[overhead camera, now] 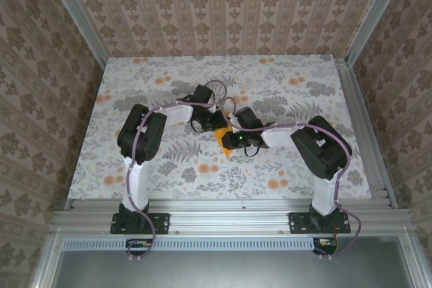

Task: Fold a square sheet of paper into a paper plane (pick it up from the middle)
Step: Fourth fold the wing at the center of the table.

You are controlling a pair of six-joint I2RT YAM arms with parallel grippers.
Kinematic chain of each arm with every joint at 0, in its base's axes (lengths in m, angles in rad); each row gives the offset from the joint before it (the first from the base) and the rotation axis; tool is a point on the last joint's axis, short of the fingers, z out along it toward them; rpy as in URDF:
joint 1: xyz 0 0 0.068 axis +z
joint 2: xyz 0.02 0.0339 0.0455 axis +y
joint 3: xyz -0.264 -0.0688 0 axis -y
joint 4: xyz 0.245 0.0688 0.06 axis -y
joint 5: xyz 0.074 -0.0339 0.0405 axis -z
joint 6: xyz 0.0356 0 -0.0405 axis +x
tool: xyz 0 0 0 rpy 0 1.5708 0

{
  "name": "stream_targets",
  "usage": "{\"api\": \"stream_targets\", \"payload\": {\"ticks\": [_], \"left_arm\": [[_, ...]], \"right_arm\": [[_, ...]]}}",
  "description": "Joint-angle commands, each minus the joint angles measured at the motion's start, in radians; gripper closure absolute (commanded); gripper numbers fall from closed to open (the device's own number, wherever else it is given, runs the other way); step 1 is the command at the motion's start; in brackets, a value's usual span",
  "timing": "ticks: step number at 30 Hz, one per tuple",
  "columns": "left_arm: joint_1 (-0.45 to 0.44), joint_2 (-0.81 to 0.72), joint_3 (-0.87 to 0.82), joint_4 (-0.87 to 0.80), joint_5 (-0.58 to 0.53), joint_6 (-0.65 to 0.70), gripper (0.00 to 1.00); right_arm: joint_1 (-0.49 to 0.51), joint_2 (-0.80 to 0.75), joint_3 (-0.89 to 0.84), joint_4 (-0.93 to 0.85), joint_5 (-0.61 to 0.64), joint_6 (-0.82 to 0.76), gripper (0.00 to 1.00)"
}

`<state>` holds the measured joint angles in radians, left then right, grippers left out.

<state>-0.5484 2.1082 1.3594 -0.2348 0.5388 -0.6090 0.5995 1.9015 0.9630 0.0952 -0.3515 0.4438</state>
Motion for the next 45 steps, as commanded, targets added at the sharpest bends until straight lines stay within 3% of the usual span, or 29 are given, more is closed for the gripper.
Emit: {"api": "stream_targets", "payload": {"ticks": [1,21,45], "left_arm": [[0.031,0.058,0.034,0.003,-0.096,0.031,0.86],[0.06,0.12,0.044,-0.12,-0.22,0.17,0.86],[0.062,0.126,0.053,-0.126,-0.187,0.191,0.86]], "right_arm": [[0.017,0.047,-0.059,-0.249,0.017,-0.018,0.88],[0.103,-0.033,-0.123,-0.298,0.042,0.022,0.87],[0.149,-0.126,-0.317,-0.172,-0.05,0.201,0.86]]}}
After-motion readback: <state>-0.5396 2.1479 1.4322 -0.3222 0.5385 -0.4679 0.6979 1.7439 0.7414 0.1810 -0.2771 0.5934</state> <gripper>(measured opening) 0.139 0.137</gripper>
